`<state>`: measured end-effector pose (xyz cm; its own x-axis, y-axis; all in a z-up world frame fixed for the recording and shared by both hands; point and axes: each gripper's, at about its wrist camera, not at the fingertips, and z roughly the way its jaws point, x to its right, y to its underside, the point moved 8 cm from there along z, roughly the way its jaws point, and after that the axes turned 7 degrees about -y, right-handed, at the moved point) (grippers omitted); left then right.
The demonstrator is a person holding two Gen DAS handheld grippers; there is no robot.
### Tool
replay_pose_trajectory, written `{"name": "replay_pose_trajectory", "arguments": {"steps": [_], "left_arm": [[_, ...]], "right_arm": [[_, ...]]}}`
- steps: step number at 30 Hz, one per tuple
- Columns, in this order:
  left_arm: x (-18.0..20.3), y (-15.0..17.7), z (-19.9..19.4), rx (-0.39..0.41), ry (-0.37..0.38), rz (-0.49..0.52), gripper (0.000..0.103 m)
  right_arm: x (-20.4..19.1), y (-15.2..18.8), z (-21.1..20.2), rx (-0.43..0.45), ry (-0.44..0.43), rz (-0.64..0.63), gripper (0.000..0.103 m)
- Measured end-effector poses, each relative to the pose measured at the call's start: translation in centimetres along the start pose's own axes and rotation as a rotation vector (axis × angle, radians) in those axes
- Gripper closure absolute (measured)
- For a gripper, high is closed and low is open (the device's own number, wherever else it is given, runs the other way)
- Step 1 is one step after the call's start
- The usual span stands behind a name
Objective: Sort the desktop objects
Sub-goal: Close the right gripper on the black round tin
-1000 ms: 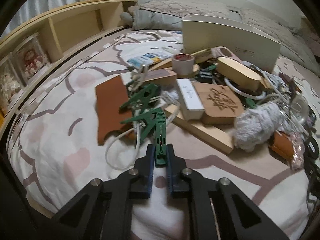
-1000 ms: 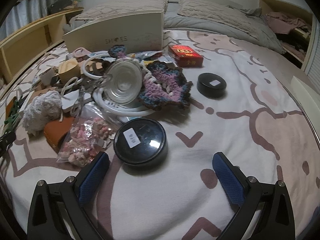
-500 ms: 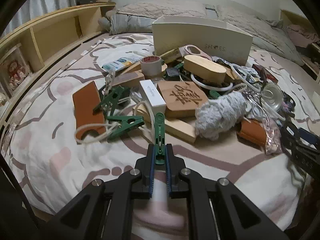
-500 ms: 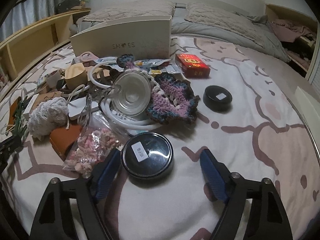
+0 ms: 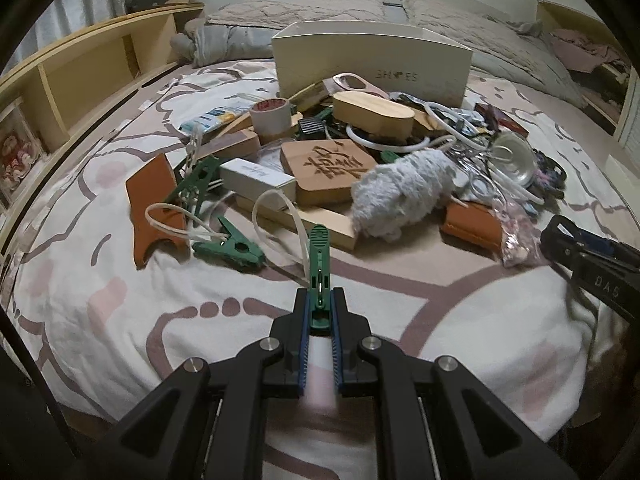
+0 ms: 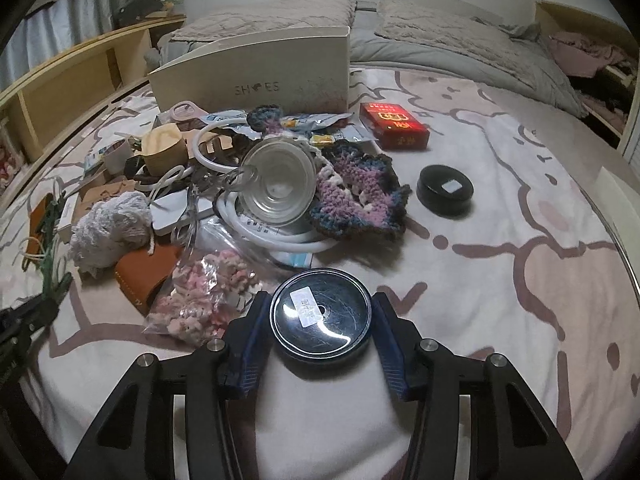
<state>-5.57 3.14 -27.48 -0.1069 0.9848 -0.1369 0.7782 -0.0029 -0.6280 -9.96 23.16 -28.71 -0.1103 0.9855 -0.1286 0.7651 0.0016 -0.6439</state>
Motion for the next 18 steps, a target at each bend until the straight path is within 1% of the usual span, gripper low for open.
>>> {"name": "replay_pose_trajectory", "arguments": {"steps": [3, 6, 11, 13, 15, 18], "left_arm": [[0.5, 0.3, -0.4, 0.006, 0.012, 0.020, 0.093], [0.9, 0.4, -0.5, 0.011, 0.018, 0.032, 0.093], [0.7, 0.2, -0.2, 0.011, 0.012, 0.018, 0.093], [0.6, 0.1, 0.0, 0.011, 0.008, 0.014, 0.089], [0.4, -0.1, 0.2, 0.013, 0.001, 0.003, 0.078], [0.1, -0.4, 0.5, 0.012, -0.011, -0.018, 0.071]], "right_arm": [[-0.2, 0.5, -0.5, -0.011, -0.009, 0.015, 0.052], [-0.6, 1.1, -0.9, -0.022, -0.012, 0.004, 0.052], [-1.2, 1.6, -1.2, -0.030, -0.028, -0.013, 0.052], [-1.2, 1.6, -1.1, -0.029, -0.030, -0.011, 0.052], [-1.1, 1.6, -1.1, -0.029, -0.034, -0.004, 0.052], [-1.2, 1.6, -1.1, -0.026, -0.036, 0.000, 0.052]]}}
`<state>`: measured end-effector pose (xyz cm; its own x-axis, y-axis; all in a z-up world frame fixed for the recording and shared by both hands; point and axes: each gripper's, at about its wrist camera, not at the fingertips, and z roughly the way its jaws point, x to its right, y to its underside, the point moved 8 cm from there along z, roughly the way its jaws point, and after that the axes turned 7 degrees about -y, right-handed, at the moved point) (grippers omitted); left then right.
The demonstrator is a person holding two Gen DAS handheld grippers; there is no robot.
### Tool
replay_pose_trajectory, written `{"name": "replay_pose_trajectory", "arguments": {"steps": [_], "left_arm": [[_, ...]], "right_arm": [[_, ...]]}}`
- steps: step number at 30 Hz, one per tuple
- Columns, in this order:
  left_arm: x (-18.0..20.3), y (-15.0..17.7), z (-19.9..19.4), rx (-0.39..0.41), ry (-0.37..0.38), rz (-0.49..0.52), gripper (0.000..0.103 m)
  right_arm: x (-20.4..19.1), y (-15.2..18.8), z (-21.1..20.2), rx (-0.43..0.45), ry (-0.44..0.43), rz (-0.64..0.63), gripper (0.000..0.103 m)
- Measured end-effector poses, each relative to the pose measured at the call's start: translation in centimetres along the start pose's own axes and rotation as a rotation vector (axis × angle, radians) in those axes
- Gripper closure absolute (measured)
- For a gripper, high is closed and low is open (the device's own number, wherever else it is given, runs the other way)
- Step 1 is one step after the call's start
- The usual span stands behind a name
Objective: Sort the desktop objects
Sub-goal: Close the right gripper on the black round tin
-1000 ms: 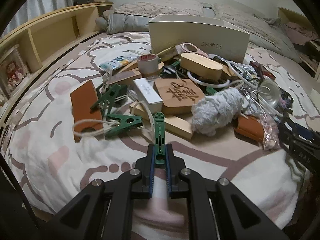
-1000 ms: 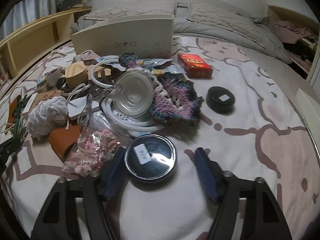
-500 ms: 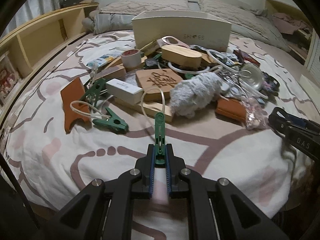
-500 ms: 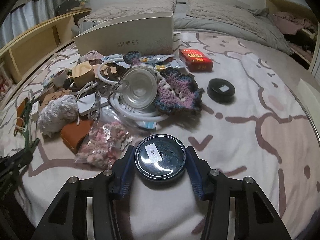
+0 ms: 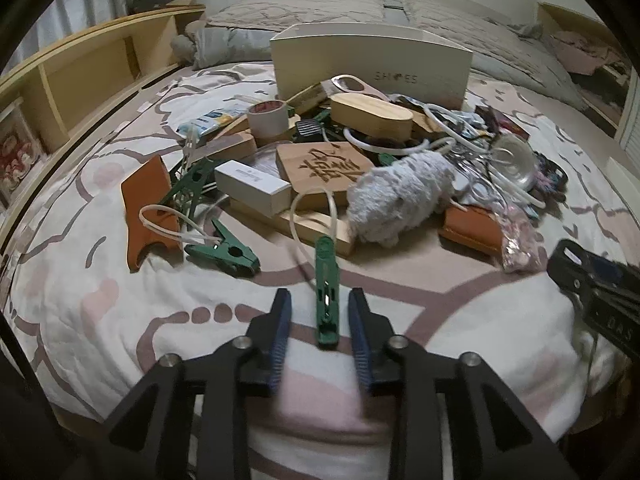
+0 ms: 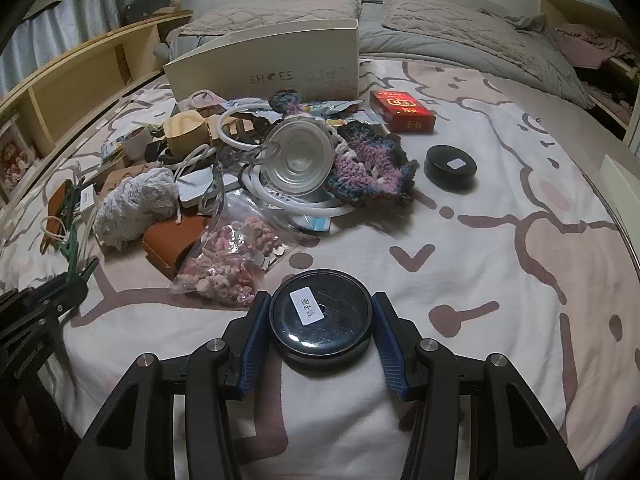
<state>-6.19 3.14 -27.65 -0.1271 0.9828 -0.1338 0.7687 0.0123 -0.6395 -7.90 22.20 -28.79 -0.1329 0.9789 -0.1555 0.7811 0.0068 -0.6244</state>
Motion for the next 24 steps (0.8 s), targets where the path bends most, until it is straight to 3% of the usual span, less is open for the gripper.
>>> {"name": "replay_pose_trajectory", "arguments": {"steps": [9, 24], "left_arm": [[-0.1, -0.4, 0.9, -0.002, -0.021, -0.023, 0.071], [-0.5, -0.4, 1.7, 0.000, 0.032, -0.093, 0.067]], "right_arm": [[0.1, -0.2, 0.3, 0.003, -0.013, 0.013, 0.052], [-0.2, 0.4, 0.1, 0.015, 0.005, -0.042, 0.052]]}}
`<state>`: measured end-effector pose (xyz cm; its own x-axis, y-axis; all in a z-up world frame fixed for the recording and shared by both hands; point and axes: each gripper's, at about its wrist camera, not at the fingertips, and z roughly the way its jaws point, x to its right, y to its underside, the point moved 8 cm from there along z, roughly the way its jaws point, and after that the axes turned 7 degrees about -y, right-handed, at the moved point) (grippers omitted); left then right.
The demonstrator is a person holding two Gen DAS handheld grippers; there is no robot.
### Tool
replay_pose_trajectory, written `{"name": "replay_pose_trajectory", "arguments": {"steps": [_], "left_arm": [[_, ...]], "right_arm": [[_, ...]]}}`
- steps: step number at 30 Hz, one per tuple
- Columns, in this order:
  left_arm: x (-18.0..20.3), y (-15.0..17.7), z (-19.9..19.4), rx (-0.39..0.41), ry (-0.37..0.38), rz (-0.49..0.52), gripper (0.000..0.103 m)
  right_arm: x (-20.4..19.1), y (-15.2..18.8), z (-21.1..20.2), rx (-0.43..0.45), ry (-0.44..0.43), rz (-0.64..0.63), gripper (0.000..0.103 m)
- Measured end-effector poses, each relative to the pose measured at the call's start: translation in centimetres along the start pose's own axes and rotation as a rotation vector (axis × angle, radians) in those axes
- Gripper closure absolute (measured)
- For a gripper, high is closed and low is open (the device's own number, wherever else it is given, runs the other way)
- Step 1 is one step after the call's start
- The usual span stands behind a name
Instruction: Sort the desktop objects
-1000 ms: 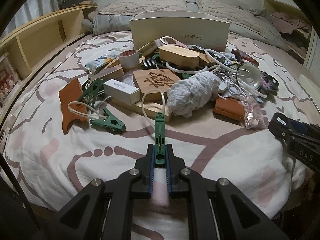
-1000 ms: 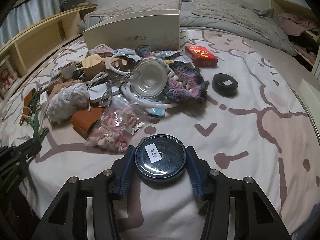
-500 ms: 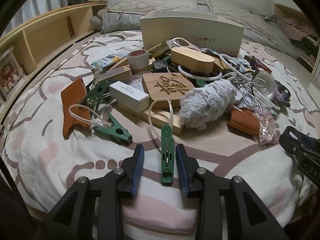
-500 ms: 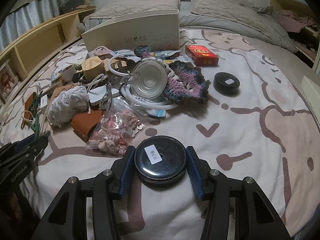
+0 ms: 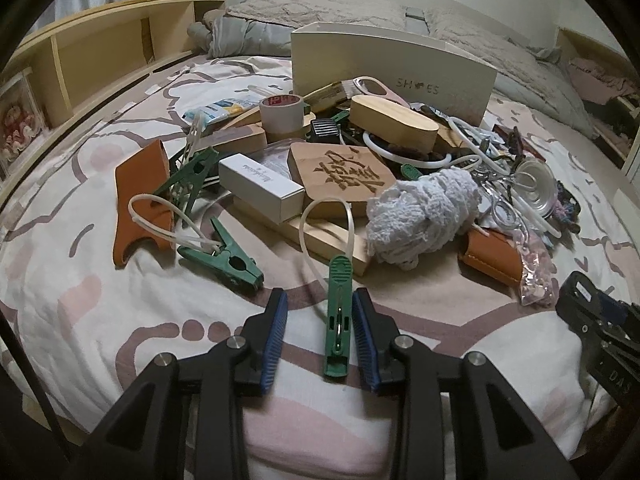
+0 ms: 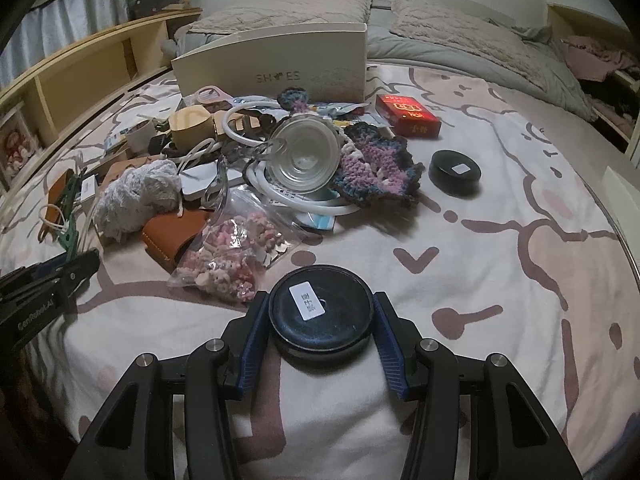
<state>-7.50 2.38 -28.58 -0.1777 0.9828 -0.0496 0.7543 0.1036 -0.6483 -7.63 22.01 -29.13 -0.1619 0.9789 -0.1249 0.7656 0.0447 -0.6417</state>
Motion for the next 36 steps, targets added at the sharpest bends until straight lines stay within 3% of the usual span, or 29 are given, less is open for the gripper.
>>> {"name": "replay_pose_trajectory", "arguments": {"steps": [2, 4, 6, 9, 17, 19, 22, 24, 27, 36], "left_arm": [[0.1, 0.1, -0.1, 0.002, 0.022, 0.002, 0.060], [0.5, 0.2, -0.2, 0.001, 0.043, 0.012, 0.048], [1.0, 0.5, -0.5, -0.004, 0.056, 0.032, 0.026], [1.5, 0.9, -0.7, -0.011, 0.043, 0.064, 0.011], [1.5, 1.1, -0.9, 0.006, -0.057, 0.094, 0.004], [1.3, 1.0, -1.1, 0.018, -0.028, 0.093, 0.004], [0.6, 0.7, -0.9, -0.005, 0.016, 0.040, 0.008], [0.2, 0.2, -0.7, -0.004, 0.016, 0.019, 0.023], [-0.1, -0.1, -0.4, -0.015, 0.026, -0.012, 0.038], [0.8, -0.3, -1.0, -0.006, 0.086, -0.002, 0.069]], "right_arm": [[0.0, 0.1, -0.1, 0.004, -0.001, -0.004, 0.052], [0.0, 0.2, -0.1, 0.009, -0.001, -0.004, 0.052], [0.1, 0.2, -0.2, 0.008, -0.005, 0.004, 0.052], [0.0, 0.2, -0.3, 0.003, 0.005, 0.000, 0.053], [0.0, 0.3, -0.3, -0.004, 0.007, 0.007, 0.053], [0.0, 0.3, -0.3, -0.006, 0.005, 0.010, 0.053], [0.1, 0.3, -0.2, -0.012, -0.002, 0.019, 0.053], [0.1, 0.3, -0.2, -0.016, -0.004, 0.030, 0.053], [0.0, 0.4, -0.2, -0.017, 0.006, 0.023, 0.053], [0.1, 0.3, -0.2, -0.009, 0.010, 0.027, 0.053]]}}
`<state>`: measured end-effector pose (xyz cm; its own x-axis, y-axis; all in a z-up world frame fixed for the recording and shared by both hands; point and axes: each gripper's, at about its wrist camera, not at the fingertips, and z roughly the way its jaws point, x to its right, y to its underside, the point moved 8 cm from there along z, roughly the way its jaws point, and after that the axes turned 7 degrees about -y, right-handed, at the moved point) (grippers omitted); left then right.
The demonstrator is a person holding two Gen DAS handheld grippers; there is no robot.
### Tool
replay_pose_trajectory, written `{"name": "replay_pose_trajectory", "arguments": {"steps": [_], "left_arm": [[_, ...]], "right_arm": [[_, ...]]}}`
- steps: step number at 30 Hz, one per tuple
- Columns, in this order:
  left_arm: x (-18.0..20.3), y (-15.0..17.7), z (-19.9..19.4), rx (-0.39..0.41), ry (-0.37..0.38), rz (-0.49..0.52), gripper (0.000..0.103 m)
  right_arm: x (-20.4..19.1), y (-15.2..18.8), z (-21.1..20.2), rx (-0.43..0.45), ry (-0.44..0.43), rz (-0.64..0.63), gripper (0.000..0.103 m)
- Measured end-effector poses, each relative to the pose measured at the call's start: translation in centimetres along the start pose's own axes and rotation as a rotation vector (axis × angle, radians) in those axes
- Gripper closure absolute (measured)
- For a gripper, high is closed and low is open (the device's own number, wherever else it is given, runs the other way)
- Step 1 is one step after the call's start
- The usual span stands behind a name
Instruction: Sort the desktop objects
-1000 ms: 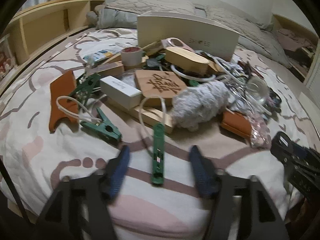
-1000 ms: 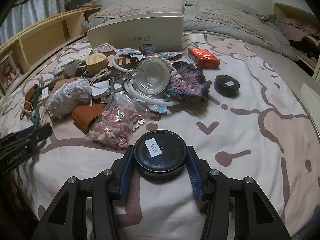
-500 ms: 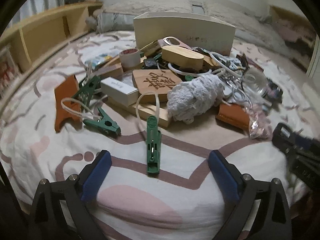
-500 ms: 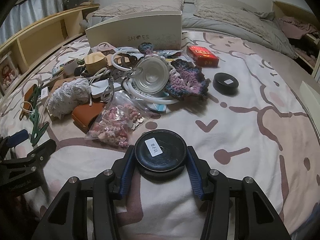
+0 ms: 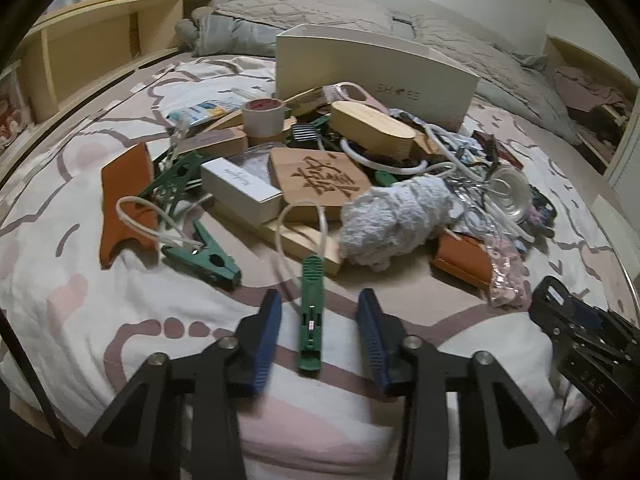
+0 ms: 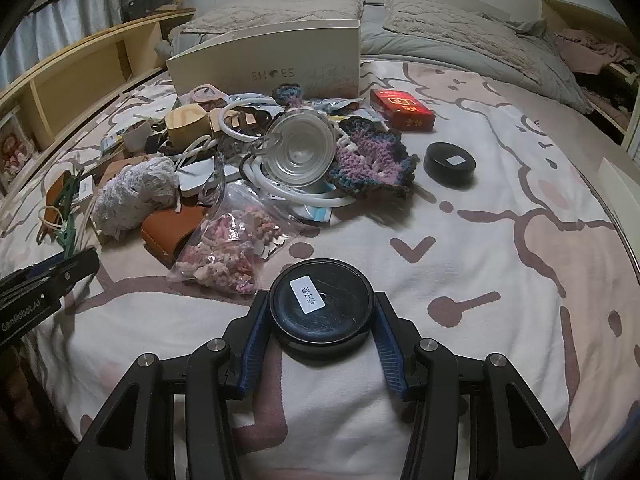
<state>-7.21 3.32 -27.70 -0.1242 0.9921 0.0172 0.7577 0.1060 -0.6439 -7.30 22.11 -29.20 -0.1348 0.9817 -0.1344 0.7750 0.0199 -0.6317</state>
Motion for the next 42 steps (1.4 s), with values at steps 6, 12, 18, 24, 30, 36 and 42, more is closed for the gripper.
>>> {"name": "replay_pose_trajectory", "arguments": {"steps": [6, 12, 18, 24, 30, 36, 42], "left_arm": [[0.7, -0.1, 0.1, -0.005, 0.039, 0.009, 0.081], [0.7, 0.0, 0.5, -0.019, 0.025, 0.009, 0.082], [0.8, 0.1, 0.7, -0.008, -0.014, 0.045, 0.082], [0.5, -0.3, 1.1, 0.001, -0.053, 0.051, 0.084], [0.6, -0.2, 0.9, -0.001, -0.051, 0.061, 0.092], [0.7, -0.4, 0.7, -0.002, -0.043, 0.050, 0.093], [0.6, -0.9, 0.1, 0.011, -0.035, 0.045, 0.093]], "right_arm": [[0.0, -0.1, 0.1, 0.001, -0.005, 0.006, 0.053], [0.0, -0.2, 0.1, 0.005, -0.008, 0.005, 0.053], [0.1, -0.2, 0.1, 0.007, -0.017, 0.002, 0.053], [0.1, -0.2, -0.1, 0.011, -0.014, -0.004, 0.053], [0.0, -0.2, -0.1, 0.013, -0.019, -0.002, 0.053], [0.0, -0.4, -0.4, 0.019, -0.023, 0.005, 0.053], [0.1, -0.6, -0.7, 0.027, -0.021, 0.012, 0.053]]}}
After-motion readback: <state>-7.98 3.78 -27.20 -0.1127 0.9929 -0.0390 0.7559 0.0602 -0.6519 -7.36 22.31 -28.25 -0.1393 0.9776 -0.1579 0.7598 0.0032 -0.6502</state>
